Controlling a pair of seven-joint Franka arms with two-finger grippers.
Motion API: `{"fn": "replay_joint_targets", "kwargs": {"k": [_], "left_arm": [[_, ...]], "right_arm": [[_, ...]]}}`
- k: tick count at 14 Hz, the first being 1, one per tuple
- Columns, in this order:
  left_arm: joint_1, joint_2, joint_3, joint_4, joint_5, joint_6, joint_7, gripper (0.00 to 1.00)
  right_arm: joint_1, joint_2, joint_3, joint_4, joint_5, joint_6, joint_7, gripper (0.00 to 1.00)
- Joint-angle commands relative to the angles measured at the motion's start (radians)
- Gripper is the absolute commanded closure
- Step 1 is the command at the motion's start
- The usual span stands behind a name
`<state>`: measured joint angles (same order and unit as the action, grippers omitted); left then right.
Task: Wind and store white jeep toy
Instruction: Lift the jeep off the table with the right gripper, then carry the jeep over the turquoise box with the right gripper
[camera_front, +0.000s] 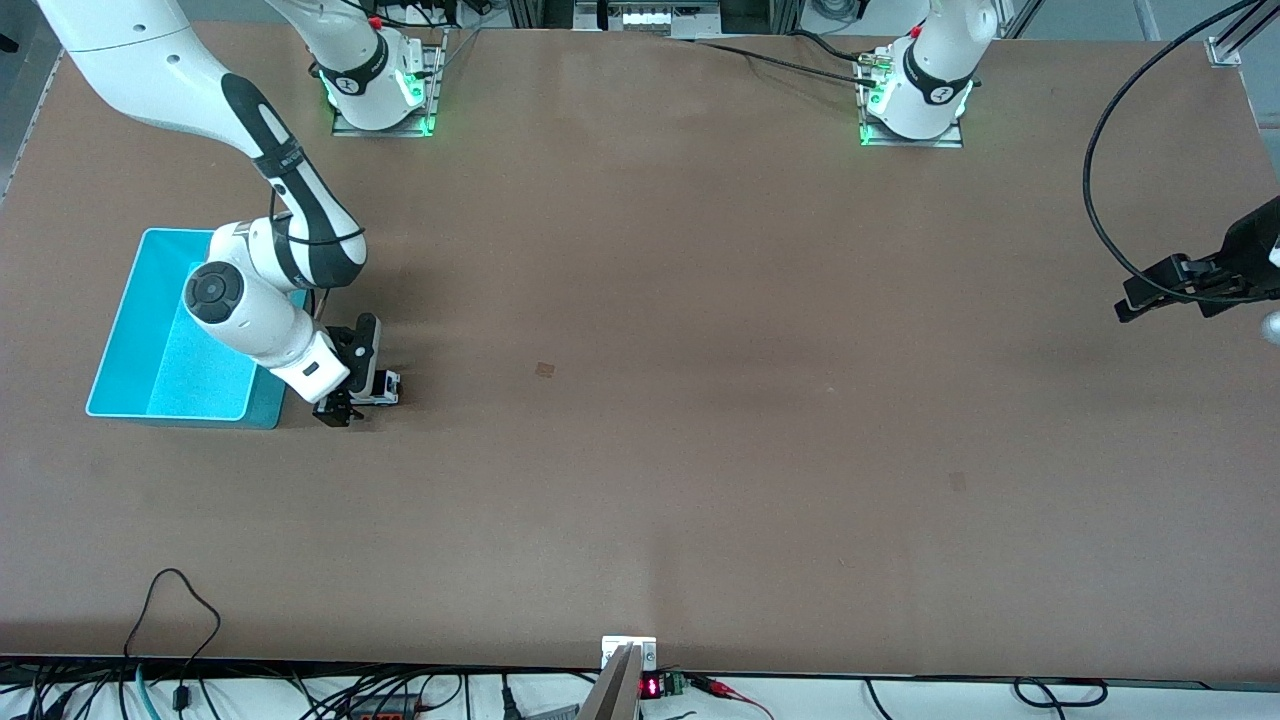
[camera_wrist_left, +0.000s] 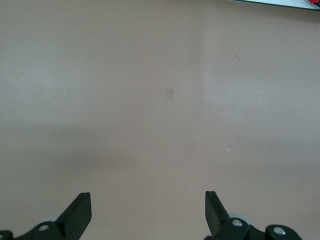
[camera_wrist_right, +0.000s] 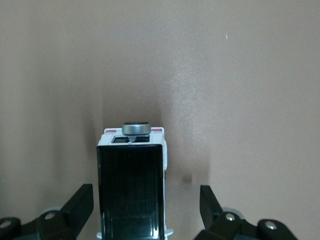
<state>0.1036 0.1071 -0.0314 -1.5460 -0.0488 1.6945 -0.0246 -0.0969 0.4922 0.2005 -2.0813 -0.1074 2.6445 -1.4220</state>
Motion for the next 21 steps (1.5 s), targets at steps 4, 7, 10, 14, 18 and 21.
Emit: {"fn": "replay_joint_targets", "kwargs": {"k": [4,7,10,14,18,21], "left_arm": [[0.001,0.002,-0.004,0.001,0.0,0.01,0.005,0.0],[-0.001,0.002,-0.005,0.001,-0.002,0.01,0.005,0.0],[-0.001,0.002,-0.005,-0.002,-0.003,0.01,0.005,0.0],[-0.002,0.005,-0.007,0.001,-0.006,0.017,0.005,0.0],[-0.007,0.003,-0.01,0.003,-0.009,0.014,0.006,0.0],[-0.007,0.003,-0.01,0.003,-0.009,0.01,0.003,0.0]], "right_arm": [[0.008,0.013,0.004,0.013,-0.008,0.011,0.031,0.57],[0.005,0.011,0.004,0.013,-0.003,0.011,0.035,0.89],[0.006,0.0,0.004,0.012,-0.008,0.008,0.095,1.0],[0.002,-0.122,0.004,0.01,-0.008,-0.105,0.214,1.0],[-0.021,-0.253,0.002,0.003,-0.008,-0.24,0.276,1.0],[-0.078,-0.346,0.0,-0.008,-0.009,-0.351,0.394,0.98]]}}
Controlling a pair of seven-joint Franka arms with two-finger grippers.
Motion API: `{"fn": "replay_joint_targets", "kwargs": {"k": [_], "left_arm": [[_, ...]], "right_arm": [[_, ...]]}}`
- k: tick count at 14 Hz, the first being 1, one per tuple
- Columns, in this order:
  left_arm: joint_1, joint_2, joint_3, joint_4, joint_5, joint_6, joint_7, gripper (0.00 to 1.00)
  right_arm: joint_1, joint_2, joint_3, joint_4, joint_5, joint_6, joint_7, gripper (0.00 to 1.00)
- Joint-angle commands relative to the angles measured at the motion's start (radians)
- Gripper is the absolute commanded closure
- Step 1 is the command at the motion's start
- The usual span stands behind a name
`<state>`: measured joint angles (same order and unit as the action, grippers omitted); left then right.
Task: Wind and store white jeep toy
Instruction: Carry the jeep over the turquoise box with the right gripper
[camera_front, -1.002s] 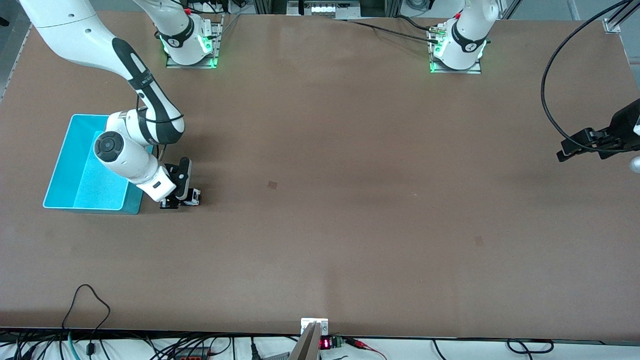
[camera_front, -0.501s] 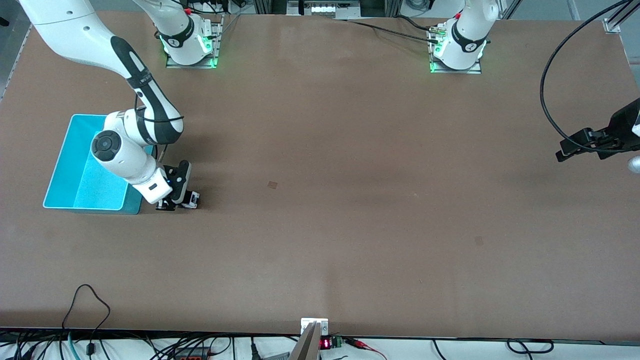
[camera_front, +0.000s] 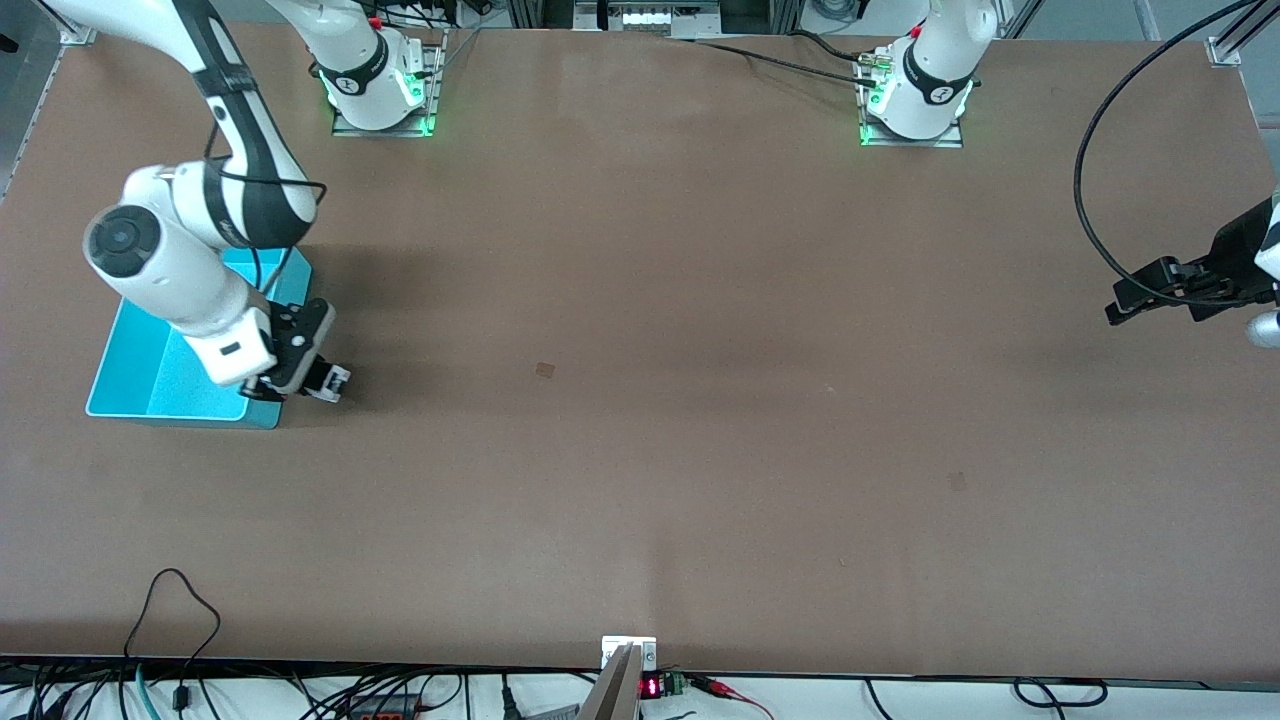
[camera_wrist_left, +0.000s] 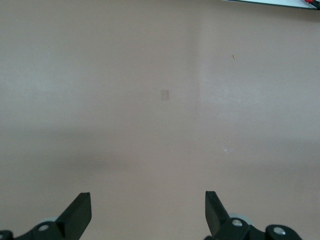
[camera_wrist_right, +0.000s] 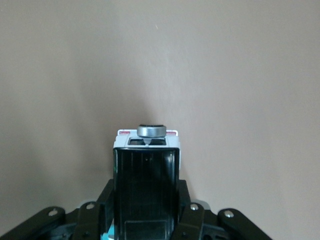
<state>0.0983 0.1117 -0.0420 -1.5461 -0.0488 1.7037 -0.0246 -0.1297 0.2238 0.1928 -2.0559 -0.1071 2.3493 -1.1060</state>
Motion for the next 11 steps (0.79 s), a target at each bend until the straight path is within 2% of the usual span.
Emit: {"fn": "replay_joint_targets", "kwargs": {"k": [1,3,5,7,11], "left_arm": [[-0.002,-0.003,0.001,0.003,-0.009,-0.004,-0.009,0.0],[-0.002,-0.006,-0.015,0.004,-0.009,-0.015,-0.012,0.0],[-0.002,-0.007,-0.036,0.004,-0.008,-0.016,-0.012,0.0],[0.0,-0.007,-0.035,0.006,-0.008,-0.01,-0.011,0.0],[0.006,-0.006,-0.035,0.004,-0.008,-0.013,-0.011,0.0]], "right_arm": [[-0.062,-0.089,0.007,-0.033,-0.011,-0.07,0.089,0.98],[-0.112,-0.106,0.002,-0.033,-0.008,-0.071,0.122,0.98],[-0.117,-0.122,-0.073,-0.033,-0.008,-0.076,0.28,0.98],[-0.119,-0.13,-0.114,-0.033,-0.005,-0.122,0.369,0.98],[-0.128,-0.132,-0.156,-0.041,-0.006,-0.194,0.706,0.99]]}}
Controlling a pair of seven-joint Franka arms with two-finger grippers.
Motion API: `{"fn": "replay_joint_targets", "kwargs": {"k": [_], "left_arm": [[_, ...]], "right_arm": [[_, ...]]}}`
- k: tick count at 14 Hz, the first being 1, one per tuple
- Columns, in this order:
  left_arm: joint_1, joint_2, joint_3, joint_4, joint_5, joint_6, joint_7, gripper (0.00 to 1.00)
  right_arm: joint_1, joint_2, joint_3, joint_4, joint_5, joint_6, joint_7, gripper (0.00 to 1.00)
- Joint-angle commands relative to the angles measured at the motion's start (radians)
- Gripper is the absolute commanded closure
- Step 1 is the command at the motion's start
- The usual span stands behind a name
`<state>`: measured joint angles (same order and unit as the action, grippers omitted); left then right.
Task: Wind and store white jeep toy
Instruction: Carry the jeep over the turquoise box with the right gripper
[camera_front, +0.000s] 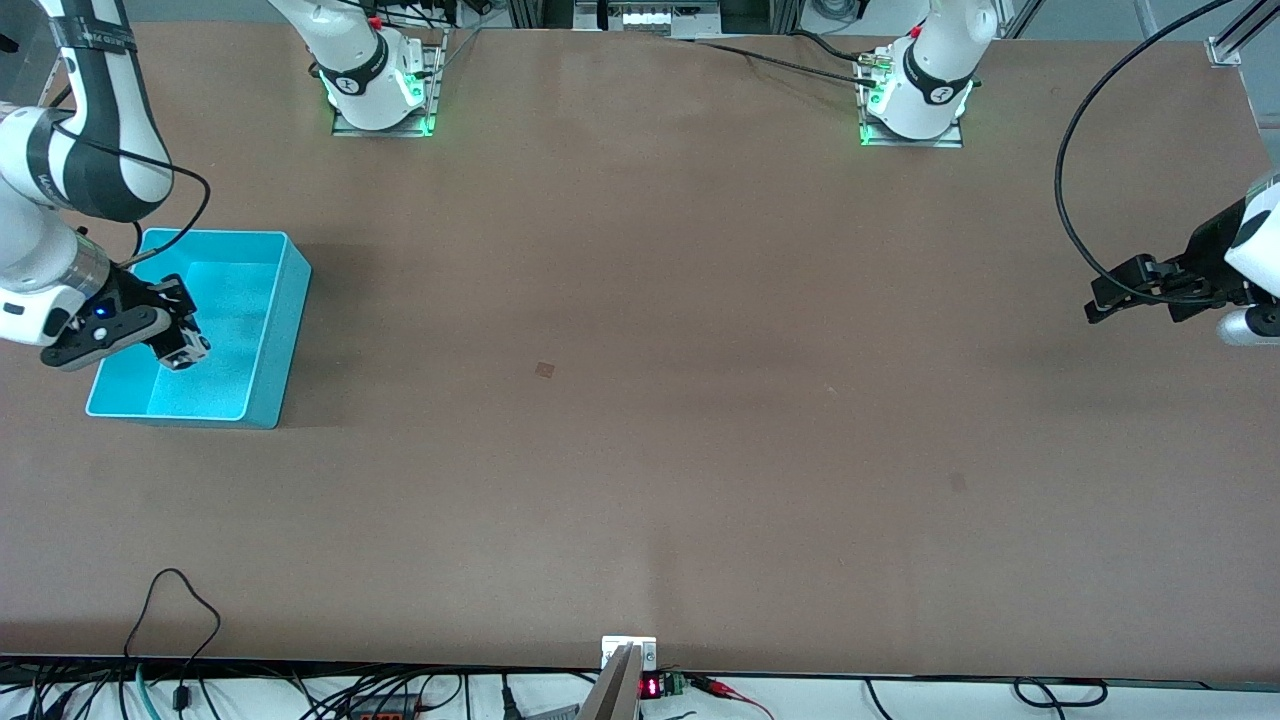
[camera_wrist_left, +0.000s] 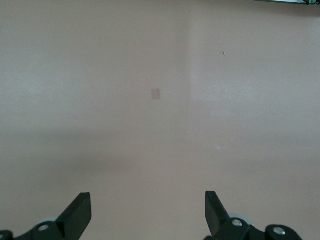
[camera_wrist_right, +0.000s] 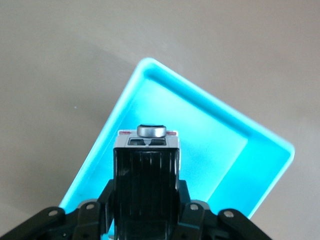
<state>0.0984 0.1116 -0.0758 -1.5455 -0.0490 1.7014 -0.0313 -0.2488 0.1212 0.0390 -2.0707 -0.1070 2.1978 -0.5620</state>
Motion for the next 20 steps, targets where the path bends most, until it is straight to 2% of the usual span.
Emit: {"fn": "replay_joint_targets", "kwargs": {"k": [1,4,6,8,18,20], "left_arm": [[0.007,-0.006,-0.001,0.004,-0.008,-0.011,-0.004,0.0],[0.003,-0.013,0.007,-0.01,-0.009,0.0,-0.004,0.0],[-0.02,-0.015,0.014,0.004,-0.008,-0.011,-0.006,0.0],[-0.037,-0.012,0.043,0.004,-0.006,-0.012,-0.004,0.0],[-0.026,-0.01,0.042,0.004,-0.003,-0.011,-0.004,0.0],[-0.022,-0.01,0.044,0.004,-0.005,-0.011,-0.004,0.0]], "right_arm": [[-0.013,-0.025,-0.004,-0.028,-0.007,-0.05,0.239,0.99],[-0.012,-0.008,-0.004,-0.048,-0.007,-0.05,0.454,0.99],[-0.018,0.011,-0.004,-0.057,-0.007,-0.049,0.519,0.99],[-0.035,0.032,-0.004,-0.069,-0.007,-0.036,0.536,0.99],[-0.06,0.144,-0.004,-0.08,-0.022,0.108,0.467,0.99],[-0.06,0.156,-0.004,-0.08,-0.061,0.137,0.465,0.99]]}}
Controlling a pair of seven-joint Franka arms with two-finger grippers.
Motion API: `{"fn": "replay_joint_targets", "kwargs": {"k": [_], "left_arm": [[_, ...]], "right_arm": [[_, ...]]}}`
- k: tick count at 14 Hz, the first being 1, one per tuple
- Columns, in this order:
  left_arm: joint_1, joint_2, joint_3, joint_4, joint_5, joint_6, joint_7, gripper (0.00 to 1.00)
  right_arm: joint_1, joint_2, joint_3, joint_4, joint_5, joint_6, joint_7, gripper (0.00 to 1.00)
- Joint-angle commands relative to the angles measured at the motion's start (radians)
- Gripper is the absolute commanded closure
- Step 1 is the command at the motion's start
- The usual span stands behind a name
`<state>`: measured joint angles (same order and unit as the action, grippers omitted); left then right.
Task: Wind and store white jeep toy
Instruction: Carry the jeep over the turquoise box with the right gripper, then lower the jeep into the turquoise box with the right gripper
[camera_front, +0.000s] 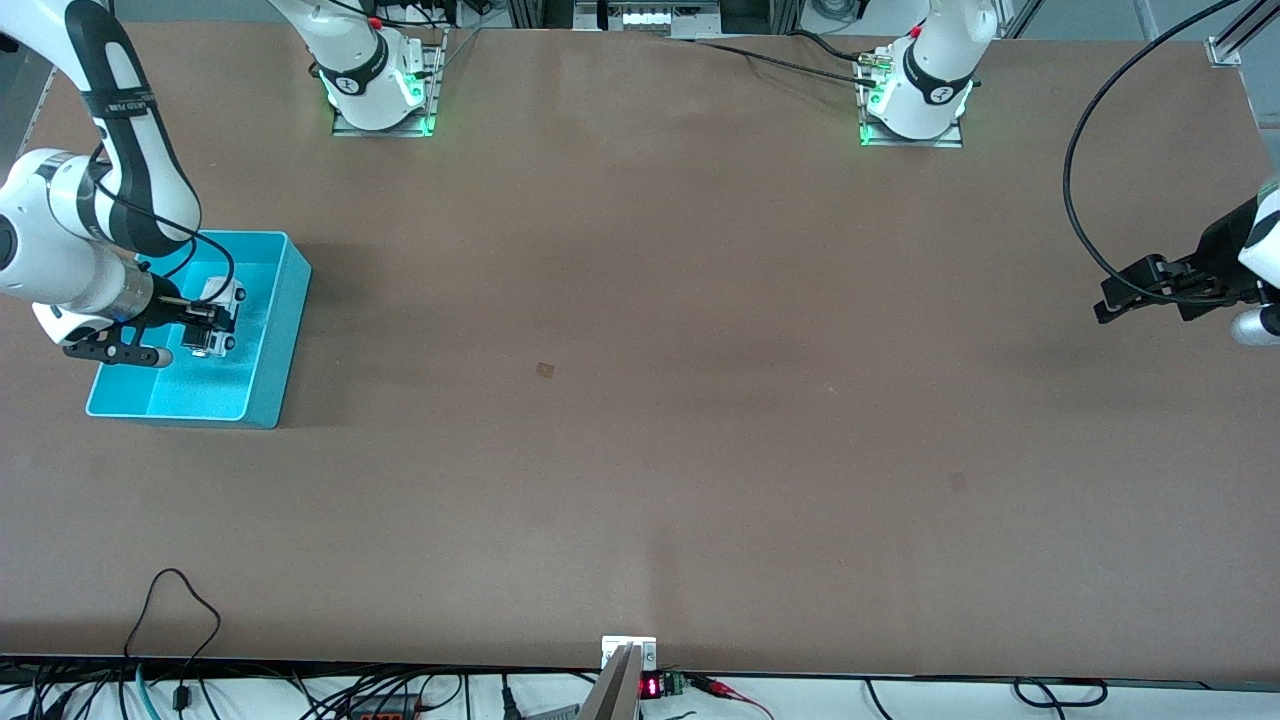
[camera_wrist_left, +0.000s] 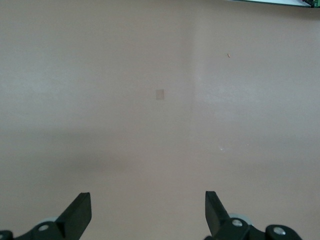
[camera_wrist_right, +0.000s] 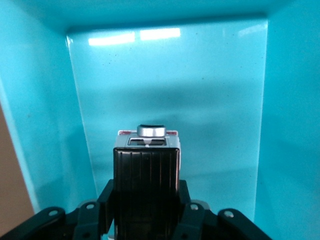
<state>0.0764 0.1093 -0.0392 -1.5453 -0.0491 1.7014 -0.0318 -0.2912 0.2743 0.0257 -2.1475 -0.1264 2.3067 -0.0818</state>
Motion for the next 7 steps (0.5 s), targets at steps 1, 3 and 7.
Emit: {"fn": "replay_joint_targets", "kwargs": {"k": [1,3,7], "left_arm": [[0.006,-0.007,0.007,0.004,-0.008,-0.011,-0.004,0.0],[0.016,-0.008,0.007,0.001,-0.009,-0.012,-0.002,0.0],[0.016,-0.007,0.007,0.002,-0.008,-0.009,-0.002,0.0]], "right_arm": [[-0.017,0.015,0.01,-0.002,-0.062,0.036,-0.013,0.99],[-0.017,0.032,0.01,-0.002,-0.062,0.053,-0.01,0.99],[-0.031,0.042,0.01,-0.031,-0.062,0.056,0.0,0.99]]}}
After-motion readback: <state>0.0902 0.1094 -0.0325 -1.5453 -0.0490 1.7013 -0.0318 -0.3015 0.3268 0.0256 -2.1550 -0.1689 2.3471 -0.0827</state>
